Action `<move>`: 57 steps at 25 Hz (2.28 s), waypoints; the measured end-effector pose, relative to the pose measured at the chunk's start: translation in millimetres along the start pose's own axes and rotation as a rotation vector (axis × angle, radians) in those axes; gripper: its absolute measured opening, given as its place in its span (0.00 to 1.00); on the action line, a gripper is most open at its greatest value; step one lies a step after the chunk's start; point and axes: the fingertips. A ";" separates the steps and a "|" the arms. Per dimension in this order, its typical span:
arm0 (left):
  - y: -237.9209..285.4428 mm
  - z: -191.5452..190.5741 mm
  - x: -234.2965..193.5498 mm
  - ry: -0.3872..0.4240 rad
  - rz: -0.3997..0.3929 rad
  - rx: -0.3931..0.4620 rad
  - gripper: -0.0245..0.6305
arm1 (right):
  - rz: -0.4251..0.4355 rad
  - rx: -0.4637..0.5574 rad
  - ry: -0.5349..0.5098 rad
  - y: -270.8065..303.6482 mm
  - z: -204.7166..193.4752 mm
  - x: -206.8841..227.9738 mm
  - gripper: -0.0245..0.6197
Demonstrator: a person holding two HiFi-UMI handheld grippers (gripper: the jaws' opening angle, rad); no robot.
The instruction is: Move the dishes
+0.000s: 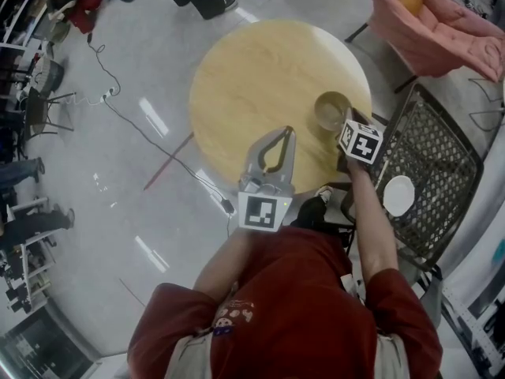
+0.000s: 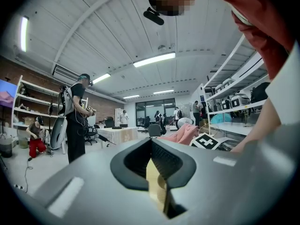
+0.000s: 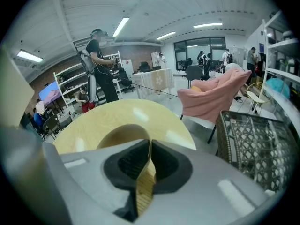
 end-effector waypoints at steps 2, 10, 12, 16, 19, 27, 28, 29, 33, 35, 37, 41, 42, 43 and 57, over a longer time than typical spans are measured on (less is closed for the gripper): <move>-0.3 2.4 0.5 -0.001 -0.004 0.004 0.05 | 0.000 0.011 0.001 -4.8 2.4 -1.9 0.07; 1.7 18.0 13.1 0.013 -0.038 0.050 0.05 | -0.009 0.031 0.003 -25.8 1.5 4.8 0.06; 2.3 21.5 17.2 0.014 -0.047 0.060 0.05 | -0.018 0.040 0.006 -32.1 1.9 8.7 0.06; 0.7 26.3 24.9 0.014 -0.069 0.075 0.05 | -0.034 0.051 0.014 -43.3 0.6 15.8 0.06; 0.0 28.8 31.0 0.001 -0.080 0.087 0.05 | -0.050 0.061 0.025 -52.4 0.3 22.1 0.06; 11.6 39.5 56.6 -0.011 -0.152 0.112 0.05 | -0.113 0.100 0.070 -81.8 5.6 53.6 0.06; 13.3 40.4 60.8 -0.013 -0.163 0.115 0.05 | -0.120 0.108 0.073 -85.9 5.8 58.1 0.06; 14.8 41.4 65.8 -0.017 -0.175 0.120 0.05 | -0.128 0.114 0.077 -90.4 5.2 63.1 0.06; 21.4 46.9 88.7 -0.039 -0.225 0.144 0.05 | -0.178 0.132 0.102 -111.3 1.4 87.3 0.06; 24.9 50.0 99.5 -0.048 -0.255 0.153 0.05 | -0.203 0.136 0.115 -120.9 -0.7 99.1 0.06; 28.1 53.2 110.0 -0.049 -0.287 0.162 0.05 | -0.231 0.140 0.125 -131.0 -2.6 111.9 0.06; 33.8 57.2 132.1 -0.081 -0.320 0.174 0.05 | -0.280 0.152 0.145 -151.5 -8.2 141.6 0.06; 35.4 57.6 138.7 -0.085 -0.332 0.175 0.05 | -0.298 0.157 0.156 -157.7 -9.7 149.7 0.06; 37.3 58.1 145.6 -0.081 -0.350 0.176 0.05 | -0.314 0.162 0.167 -163.0 -11.8 157.5 0.06; 63.2 73.1 250.6 -0.161 -0.569 0.217 0.05 | -0.530 0.194 0.281 -247.1 -49.0 255.1 0.06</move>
Point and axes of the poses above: the fingertips, and each gripper's own axes: y forward along the fingers, x to its right, z out of its top, and after that the axes turned 13 degrees about x, right-handed
